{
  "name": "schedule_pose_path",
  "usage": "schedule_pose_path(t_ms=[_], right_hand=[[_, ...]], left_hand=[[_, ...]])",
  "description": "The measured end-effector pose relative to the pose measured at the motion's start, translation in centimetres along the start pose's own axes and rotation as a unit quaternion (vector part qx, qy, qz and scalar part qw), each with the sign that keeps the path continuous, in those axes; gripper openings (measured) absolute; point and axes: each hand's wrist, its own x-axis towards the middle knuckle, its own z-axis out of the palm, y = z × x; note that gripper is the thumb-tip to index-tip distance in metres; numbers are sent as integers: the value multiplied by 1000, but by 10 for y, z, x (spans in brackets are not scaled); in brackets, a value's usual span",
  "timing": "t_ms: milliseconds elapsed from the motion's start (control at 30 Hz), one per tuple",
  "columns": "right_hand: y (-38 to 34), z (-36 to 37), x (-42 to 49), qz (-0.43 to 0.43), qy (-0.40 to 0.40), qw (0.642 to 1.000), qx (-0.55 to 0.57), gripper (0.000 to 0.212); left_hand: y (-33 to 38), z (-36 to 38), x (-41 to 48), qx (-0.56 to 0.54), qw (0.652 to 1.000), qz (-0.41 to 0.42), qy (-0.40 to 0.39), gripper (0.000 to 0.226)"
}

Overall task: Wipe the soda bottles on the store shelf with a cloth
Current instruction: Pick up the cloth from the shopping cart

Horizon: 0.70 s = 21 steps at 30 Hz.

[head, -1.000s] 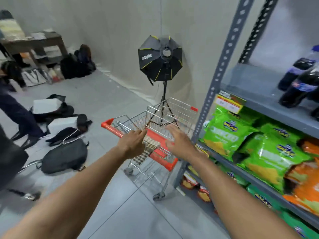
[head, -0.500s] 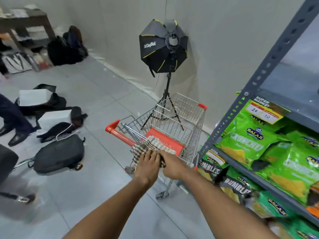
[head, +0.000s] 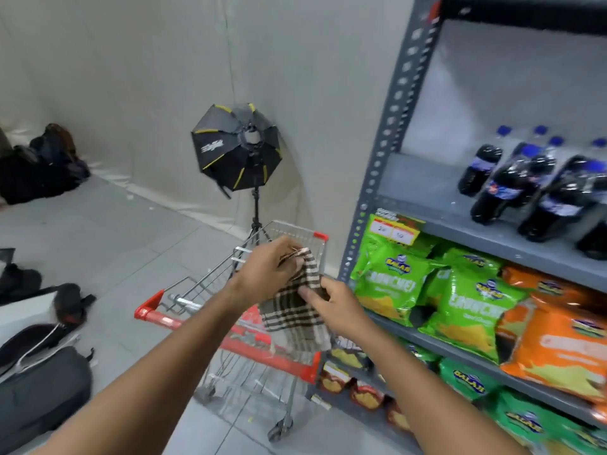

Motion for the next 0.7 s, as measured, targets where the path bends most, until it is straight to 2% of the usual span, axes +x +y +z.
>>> schedule_pose_path(t_ms=[67,200,333,367,433,500,633,700], right_hand=[[-12,-43,-20,-39,50,997,50,49],[-28,-118,-64,-127,126,974,141,22],[-32,-179,-108,-140,164,946,244,19],[-32,-189,-117,-141,166,938,270,20],[-26,-213,-133,-149,177,923,308,39],[-16,-235,-146,-157,194,912,325,55],[0,-275,-167,-176,230,904,316,45],[5,-296,-175,-182,268,909,263,37]], left_hand=[[37,9,18,-86,994,50,-52,9],[114,35,39,-185,962,135,-152,21],[188,76,52,-225,932,225,-171,14],[203,86,53,-229,928,234,-176,16],[236,106,53,-253,911,247,-213,25],[265,128,53,-267,896,260,-241,23],[304,170,58,-286,877,275,-271,15],[319,187,63,-303,878,257,-267,13]])
